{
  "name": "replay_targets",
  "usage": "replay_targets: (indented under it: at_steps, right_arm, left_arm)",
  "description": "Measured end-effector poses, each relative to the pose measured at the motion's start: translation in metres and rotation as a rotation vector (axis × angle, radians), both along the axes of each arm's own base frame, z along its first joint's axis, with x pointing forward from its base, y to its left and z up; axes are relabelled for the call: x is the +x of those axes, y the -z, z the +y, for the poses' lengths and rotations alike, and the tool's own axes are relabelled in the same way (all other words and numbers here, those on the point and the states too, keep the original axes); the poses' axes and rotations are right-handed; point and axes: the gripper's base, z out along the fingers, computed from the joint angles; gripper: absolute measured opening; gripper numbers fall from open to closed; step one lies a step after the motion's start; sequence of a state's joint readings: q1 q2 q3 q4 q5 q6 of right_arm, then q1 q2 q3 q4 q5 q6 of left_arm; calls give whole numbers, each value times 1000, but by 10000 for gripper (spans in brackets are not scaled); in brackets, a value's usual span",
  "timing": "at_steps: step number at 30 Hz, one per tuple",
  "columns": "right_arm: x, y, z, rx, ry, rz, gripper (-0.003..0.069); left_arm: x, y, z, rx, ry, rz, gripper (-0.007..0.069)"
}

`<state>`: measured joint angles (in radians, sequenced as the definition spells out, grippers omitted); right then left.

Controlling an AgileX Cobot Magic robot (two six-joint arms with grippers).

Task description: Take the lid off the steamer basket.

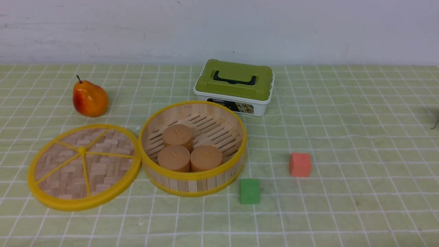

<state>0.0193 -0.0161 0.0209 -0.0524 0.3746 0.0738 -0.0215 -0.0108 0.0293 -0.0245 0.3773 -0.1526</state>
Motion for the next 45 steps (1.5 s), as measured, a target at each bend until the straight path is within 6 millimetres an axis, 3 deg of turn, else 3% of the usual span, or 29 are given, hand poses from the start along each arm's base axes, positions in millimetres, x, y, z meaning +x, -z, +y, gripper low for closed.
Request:
replay_targets:
  at_steps: [45]
  right_arm:
    - [0,0,0,0,0,0,241]
  left_arm:
    - [0,1,0,1,1,7,1]
